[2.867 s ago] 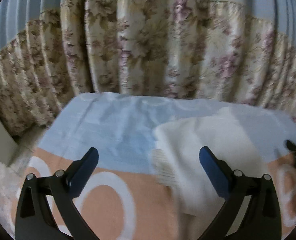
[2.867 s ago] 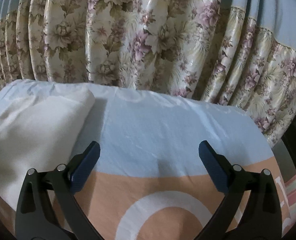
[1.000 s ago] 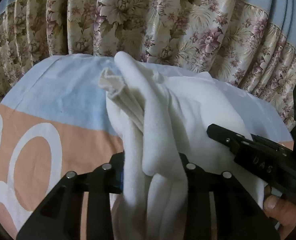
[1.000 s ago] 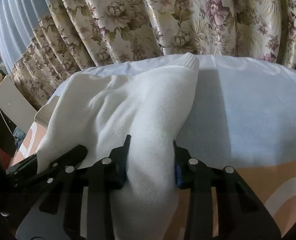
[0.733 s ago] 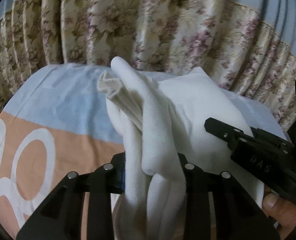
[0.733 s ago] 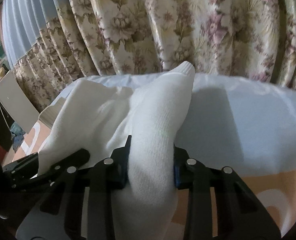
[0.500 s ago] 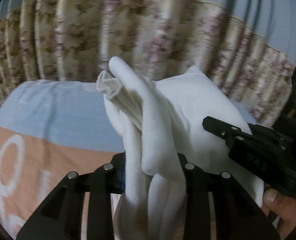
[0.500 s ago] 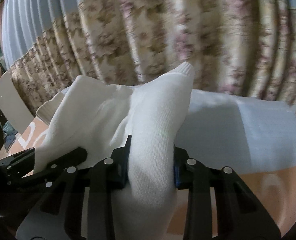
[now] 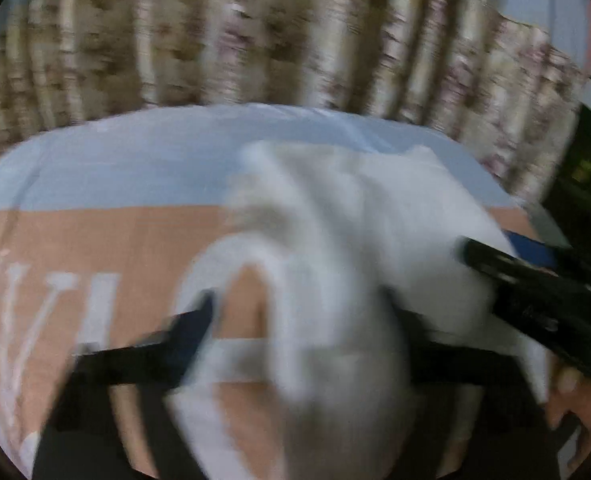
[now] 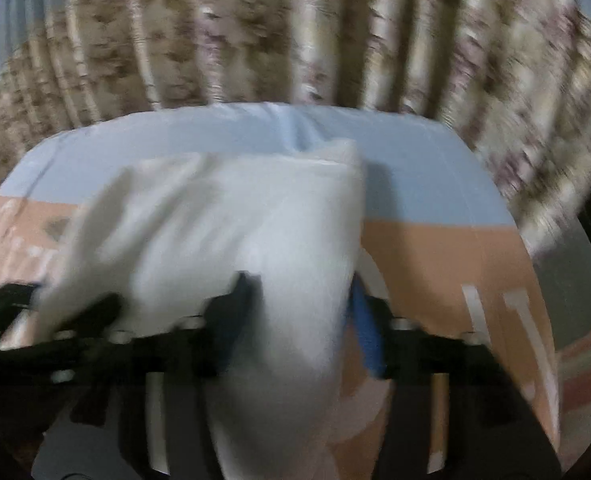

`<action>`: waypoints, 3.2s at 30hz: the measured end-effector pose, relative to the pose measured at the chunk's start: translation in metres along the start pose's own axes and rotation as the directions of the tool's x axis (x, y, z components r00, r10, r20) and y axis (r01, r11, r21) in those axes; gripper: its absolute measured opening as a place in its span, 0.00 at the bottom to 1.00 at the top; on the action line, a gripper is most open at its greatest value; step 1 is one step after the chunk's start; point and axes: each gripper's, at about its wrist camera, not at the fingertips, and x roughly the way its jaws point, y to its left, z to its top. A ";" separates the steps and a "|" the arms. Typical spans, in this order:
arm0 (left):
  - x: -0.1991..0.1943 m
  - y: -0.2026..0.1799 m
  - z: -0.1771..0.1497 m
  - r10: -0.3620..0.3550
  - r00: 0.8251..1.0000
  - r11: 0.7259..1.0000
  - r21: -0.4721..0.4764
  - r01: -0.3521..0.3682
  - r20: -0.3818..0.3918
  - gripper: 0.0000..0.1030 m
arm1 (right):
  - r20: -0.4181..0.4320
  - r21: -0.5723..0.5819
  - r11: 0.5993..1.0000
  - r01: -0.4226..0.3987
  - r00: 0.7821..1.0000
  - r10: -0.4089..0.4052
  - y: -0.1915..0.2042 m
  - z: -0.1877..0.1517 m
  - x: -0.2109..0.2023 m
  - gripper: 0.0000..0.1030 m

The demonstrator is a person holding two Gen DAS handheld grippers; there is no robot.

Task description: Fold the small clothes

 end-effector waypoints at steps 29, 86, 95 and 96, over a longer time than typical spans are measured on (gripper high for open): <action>-0.177 0.142 -0.067 0.027 0.993 0.999 0.029 -0.031 0.113 0.98 | 0.128 0.104 0.991 -0.079 0.990 0.065 0.081 -0.078 -0.187 0.97; -0.236 0.184 -0.116 0.161 0.972 0.987 -0.052 -0.154 0.173 0.98 | 0.262 0.058 0.996 -0.068 0.964 0.051 0.145 -0.116 -0.236 0.97; -0.235 0.185 -0.117 0.128 0.977 0.991 -0.049 -0.121 0.169 0.98 | 0.265 0.057 0.996 -0.067 0.963 0.049 0.146 -0.117 -0.236 0.97; -0.235 0.185 -0.117 0.128 0.977 0.991 -0.050 -0.121 0.169 0.98 | 0.264 0.058 0.996 -0.066 0.963 0.049 0.146 -0.116 -0.236 0.97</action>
